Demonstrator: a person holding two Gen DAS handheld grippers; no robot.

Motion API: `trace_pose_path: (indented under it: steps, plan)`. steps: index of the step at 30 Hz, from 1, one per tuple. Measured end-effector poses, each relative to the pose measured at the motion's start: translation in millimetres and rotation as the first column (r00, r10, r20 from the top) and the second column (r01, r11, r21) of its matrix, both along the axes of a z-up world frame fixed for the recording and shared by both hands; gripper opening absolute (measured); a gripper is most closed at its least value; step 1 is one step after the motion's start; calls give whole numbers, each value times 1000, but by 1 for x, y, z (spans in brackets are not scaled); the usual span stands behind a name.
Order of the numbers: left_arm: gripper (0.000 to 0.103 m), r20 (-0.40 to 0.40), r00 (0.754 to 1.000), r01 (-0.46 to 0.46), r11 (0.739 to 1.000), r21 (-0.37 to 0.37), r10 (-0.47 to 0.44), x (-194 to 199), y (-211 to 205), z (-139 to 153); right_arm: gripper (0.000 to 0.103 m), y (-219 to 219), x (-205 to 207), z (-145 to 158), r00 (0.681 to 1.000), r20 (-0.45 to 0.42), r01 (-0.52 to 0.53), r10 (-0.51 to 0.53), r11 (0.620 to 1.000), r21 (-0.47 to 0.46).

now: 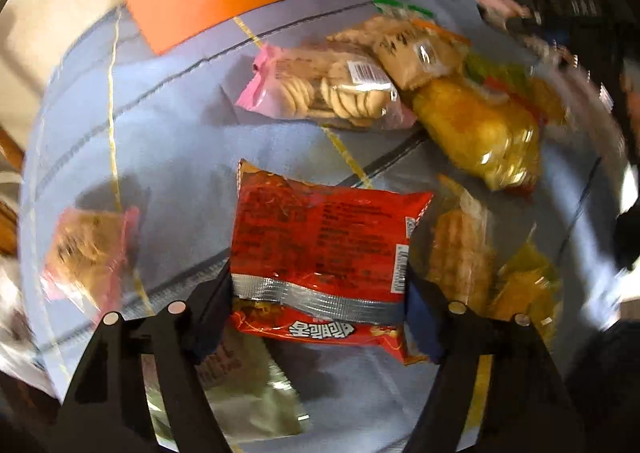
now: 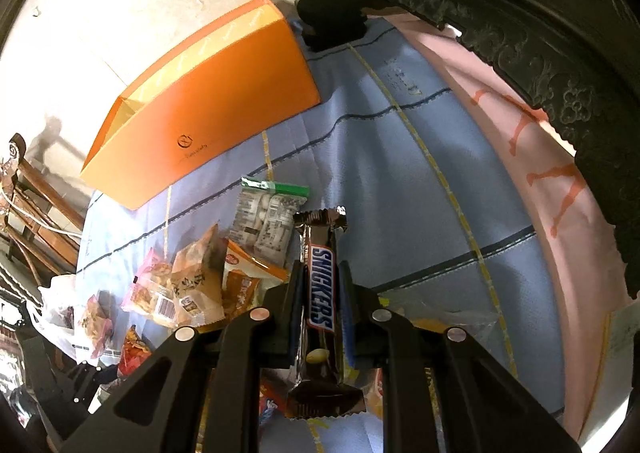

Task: Organize snacks
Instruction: 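Grasp a red cracker pack with the left gripper while the right gripper grasps a Snickers bar, then drop the red cracker pack and Snickers bar into the orange box with both grippers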

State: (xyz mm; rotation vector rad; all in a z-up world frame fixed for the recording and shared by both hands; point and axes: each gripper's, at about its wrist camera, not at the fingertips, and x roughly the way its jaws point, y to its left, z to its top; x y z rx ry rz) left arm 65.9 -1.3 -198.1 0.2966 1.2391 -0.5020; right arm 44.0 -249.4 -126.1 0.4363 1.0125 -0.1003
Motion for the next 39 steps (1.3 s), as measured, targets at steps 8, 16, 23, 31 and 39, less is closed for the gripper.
trace_pose_path:
  steps: [8, 16, 23, 31, 39]
  plan:
    - [72, 86, 979, -173, 977, -123, 184, 32, 29, 61, 16, -5, 0, 31, 997, 74, 4, -4, 1000, -4]
    - [73, 274, 899, -297, 936, -187, 340, 123, 27, 158, 16, -3, 40, 99, 975, 219, -38, 45, 999, -38]
    - [72, 263, 880, -352, 915, -197, 395, 227, -2, 167, 16, 11, 129, 159, 940, 325, -85, 106, 993, -77]
    - [99, 332, 821, -418, 885, -205, 465, 266, -13, 181, 100, 20, 190, 169, 944, 302, -79, 133, 980, -184]
    - [99, 255, 896, -332, 930, -159, 364, 185, -5, 133, 99, 13, 140, 102, 984, 137, -91, 117, 978, -186]
